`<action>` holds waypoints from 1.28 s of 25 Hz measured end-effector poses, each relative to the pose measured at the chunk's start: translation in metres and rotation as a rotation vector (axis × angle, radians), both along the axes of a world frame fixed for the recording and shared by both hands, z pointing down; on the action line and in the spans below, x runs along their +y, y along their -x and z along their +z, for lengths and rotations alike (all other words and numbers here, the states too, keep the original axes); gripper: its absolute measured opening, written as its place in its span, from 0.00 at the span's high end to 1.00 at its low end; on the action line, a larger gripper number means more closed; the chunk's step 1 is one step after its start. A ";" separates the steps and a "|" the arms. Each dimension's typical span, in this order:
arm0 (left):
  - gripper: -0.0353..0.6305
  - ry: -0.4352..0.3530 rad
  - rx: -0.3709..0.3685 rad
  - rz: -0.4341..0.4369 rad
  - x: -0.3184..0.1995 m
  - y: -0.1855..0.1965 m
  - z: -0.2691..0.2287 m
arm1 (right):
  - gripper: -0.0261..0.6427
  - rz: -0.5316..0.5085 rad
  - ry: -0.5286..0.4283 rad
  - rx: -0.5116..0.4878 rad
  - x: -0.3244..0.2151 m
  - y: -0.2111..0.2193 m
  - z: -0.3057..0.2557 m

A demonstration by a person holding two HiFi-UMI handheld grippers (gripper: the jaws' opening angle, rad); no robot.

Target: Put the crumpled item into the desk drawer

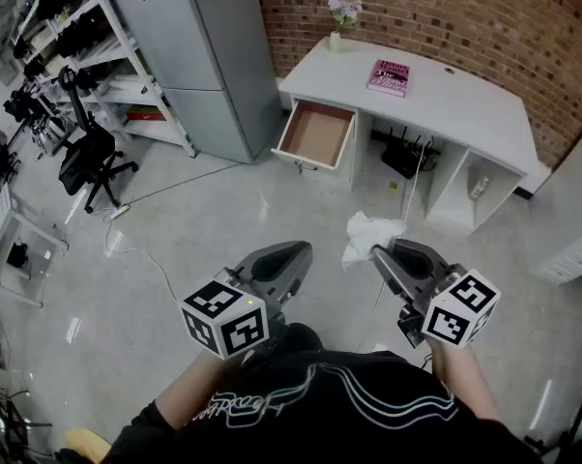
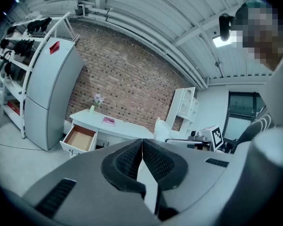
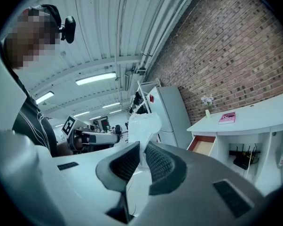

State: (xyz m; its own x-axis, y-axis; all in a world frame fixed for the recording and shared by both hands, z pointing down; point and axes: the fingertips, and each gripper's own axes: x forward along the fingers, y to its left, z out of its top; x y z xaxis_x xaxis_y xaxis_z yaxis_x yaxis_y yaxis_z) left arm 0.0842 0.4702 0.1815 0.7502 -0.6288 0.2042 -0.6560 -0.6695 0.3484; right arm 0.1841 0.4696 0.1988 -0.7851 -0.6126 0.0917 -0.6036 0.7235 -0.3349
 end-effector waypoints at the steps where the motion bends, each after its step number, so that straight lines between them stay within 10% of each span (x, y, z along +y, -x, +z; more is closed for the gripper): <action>1: 0.91 0.001 0.002 -0.001 0.000 0.002 -0.001 | 0.86 0.000 0.002 0.002 0.000 0.002 -0.001; 20: 0.91 0.051 0.053 0.014 -0.062 0.027 0.025 | 0.86 0.050 0.045 0.034 -0.063 0.019 0.024; 32: 0.91 0.156 0.057 0.012 -0.247 0.041 0.075 | 0.86 0.092 0.134 0.063 -0.243 0.023 0.070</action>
State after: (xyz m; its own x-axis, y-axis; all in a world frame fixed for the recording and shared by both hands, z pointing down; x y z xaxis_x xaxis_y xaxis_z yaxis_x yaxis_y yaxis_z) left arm 0.0429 0.2233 0.2561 0.7709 -0.5833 0.2558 -0.6243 -0.6123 0.4852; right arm 0.1614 0.2262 0.2693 -0.7164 -0.6605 0.2247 -0.6881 0.6159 -0.3835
